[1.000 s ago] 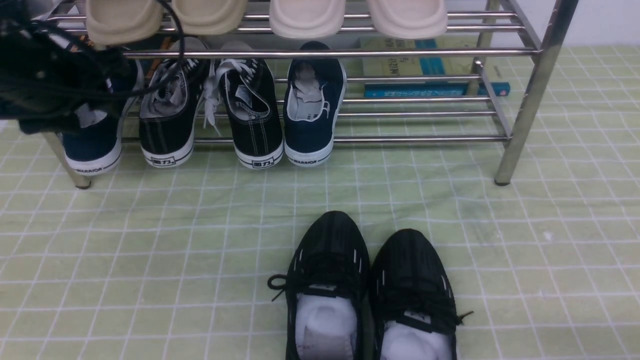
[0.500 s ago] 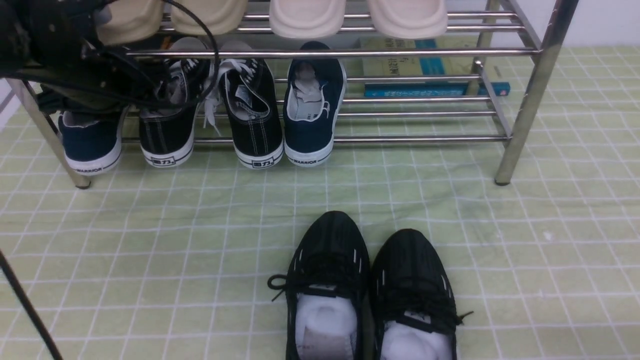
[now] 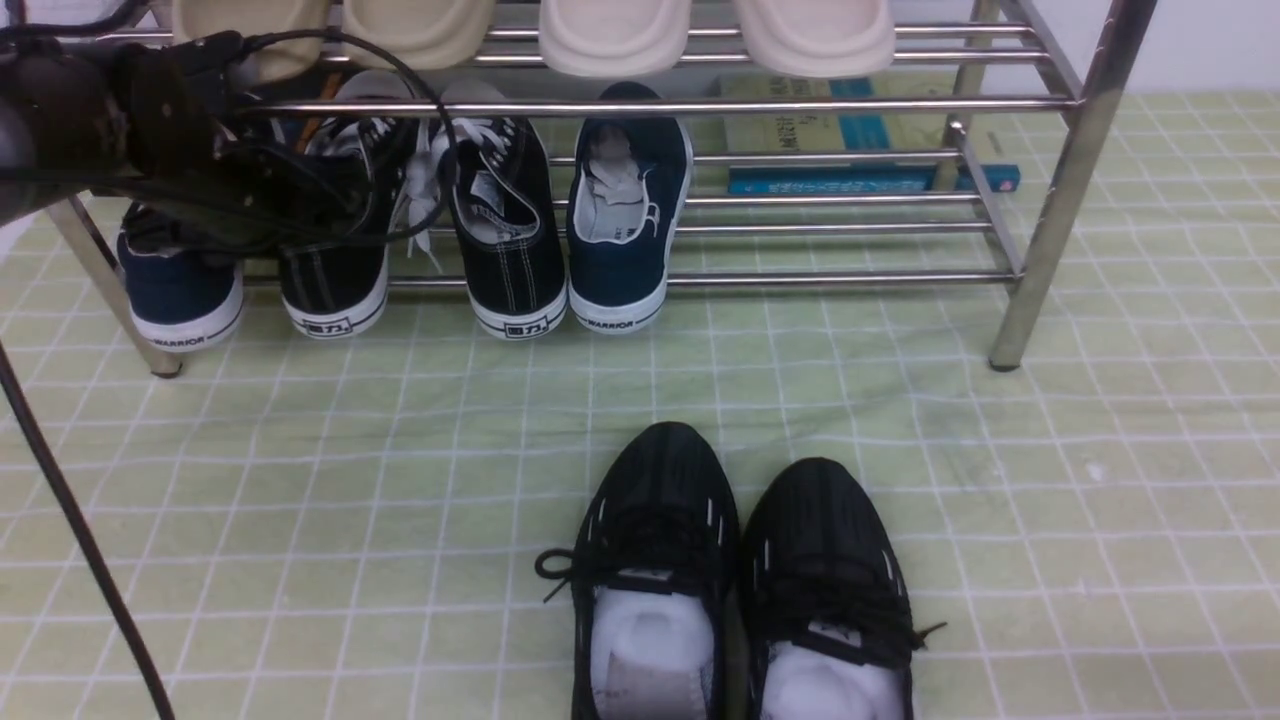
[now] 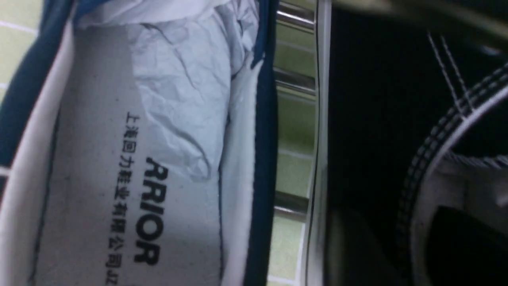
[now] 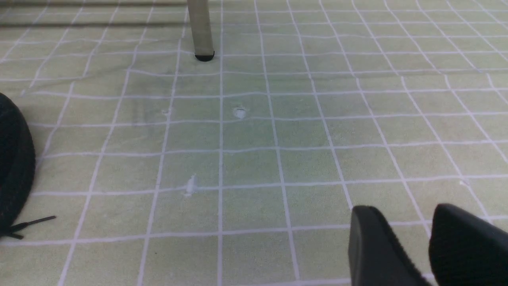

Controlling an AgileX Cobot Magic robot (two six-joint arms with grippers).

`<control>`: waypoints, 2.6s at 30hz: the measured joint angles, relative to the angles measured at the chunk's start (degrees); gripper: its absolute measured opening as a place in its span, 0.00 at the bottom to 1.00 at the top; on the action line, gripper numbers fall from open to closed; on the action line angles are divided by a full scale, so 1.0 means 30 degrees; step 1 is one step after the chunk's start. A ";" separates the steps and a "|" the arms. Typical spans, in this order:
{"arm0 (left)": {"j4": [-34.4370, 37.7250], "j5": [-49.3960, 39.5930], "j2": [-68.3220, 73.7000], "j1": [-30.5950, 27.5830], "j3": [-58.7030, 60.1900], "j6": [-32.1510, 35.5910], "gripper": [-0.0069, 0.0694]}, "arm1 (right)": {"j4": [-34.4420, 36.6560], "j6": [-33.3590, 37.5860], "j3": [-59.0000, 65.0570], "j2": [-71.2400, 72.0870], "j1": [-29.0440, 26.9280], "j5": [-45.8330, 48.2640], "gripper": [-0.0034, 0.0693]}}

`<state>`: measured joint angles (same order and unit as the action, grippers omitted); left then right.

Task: Take the shoes off the shelf with your hand from the green coffee tablecloth.
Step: 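Grasp the leftmost shoe on the bottom shelf of the shoe rack with the left gripper, then set the held shoe down on the floor in front of the rack with the left gripper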

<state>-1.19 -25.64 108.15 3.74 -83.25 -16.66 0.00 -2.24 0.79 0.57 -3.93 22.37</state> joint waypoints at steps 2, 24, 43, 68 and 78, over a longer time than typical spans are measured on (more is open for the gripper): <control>-0.0058 -0.0047 0.0020 0.0000 0.0000 0.0000 0.28 | 0.0000 0.0000 0.0000 0.0000 0.0000 0.0000 0.37; 0.1035 -0.9454 -0.8751 -0.0038 0.0294 0.0919 0.11 | 0.0000 0.0000 0.0000 0.0000 0.0000 0.0000 0.37; 0.2477 -0.9722 -1.7029 -0.0021 1.1290 0.1146 0.11 | 0.0000 0.0000 0.0000 0.0000 0.0000 0.0000 0.37; 0.3450 -0.0163 -1.7274 -0.0021 1.9182 -0.1370 0.11 | 0.0000 0.0000 0.0000 0.0000 0.0000 0.0000 0.37; 0.3693 -0.0340 -1.7372 -0.0021 1.9420 -0.1370 0.29 | 0.0000 0.0000 0.0000 0.0000 0.0000 0.0000 0.37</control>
<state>9.89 -26.66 56.03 3.68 -25.00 -20.77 0.00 -2.24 0.79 0.57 -3.93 22.37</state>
